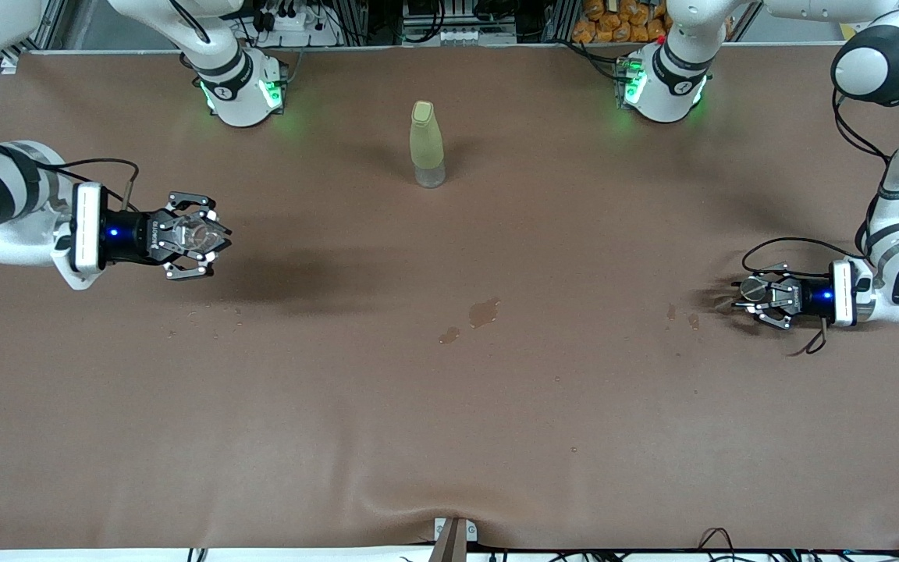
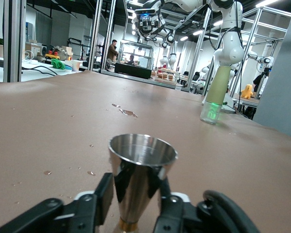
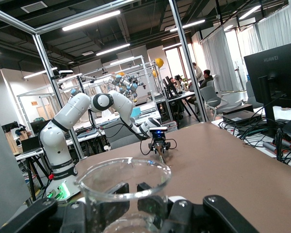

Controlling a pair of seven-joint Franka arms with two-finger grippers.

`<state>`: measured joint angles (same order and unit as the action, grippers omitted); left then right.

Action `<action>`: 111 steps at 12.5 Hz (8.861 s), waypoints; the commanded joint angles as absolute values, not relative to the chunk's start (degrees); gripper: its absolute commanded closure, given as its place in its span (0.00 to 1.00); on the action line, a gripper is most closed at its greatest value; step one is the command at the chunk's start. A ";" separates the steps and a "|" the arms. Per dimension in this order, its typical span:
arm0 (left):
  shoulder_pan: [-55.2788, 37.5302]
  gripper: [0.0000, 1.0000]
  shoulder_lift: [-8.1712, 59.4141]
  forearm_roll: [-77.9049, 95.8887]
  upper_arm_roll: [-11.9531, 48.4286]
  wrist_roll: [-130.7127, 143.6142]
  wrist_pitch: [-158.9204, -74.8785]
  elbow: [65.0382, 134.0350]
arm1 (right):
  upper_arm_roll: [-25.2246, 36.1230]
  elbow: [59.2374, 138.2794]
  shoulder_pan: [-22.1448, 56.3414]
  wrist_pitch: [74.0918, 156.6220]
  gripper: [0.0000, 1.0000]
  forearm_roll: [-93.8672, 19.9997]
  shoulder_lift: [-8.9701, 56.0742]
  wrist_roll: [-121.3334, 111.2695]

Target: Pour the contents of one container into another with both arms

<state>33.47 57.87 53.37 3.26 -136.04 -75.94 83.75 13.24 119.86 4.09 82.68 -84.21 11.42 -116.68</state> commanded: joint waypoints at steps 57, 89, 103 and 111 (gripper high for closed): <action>-26.81 1.00 59.77 113.91 3.08 -142.99 -101.95 84.90 | 13.18 119.44 41.04 112.23 1.00 -125.32 20.56 -133.42; -24.70 1.00 59.41 113.99 3.25 -147.39 -98.44 86.49 | 8.36 114.08 43.33 112.50 1.00 -138.86 31.73 -139.22; -23.64 1.00 59.41 112.32 2.99 -147.74 -98.17 87.36 | 6.51 115.84 43.33 114.52 1.00 -140.36 29.36 -121.22; -23.38 1.00 59.06 112.24 2.99 -147.40 -96.95 89.03 | 6.33 118.48 43.33 116.19 1.00 -139.92 26.02 -109.18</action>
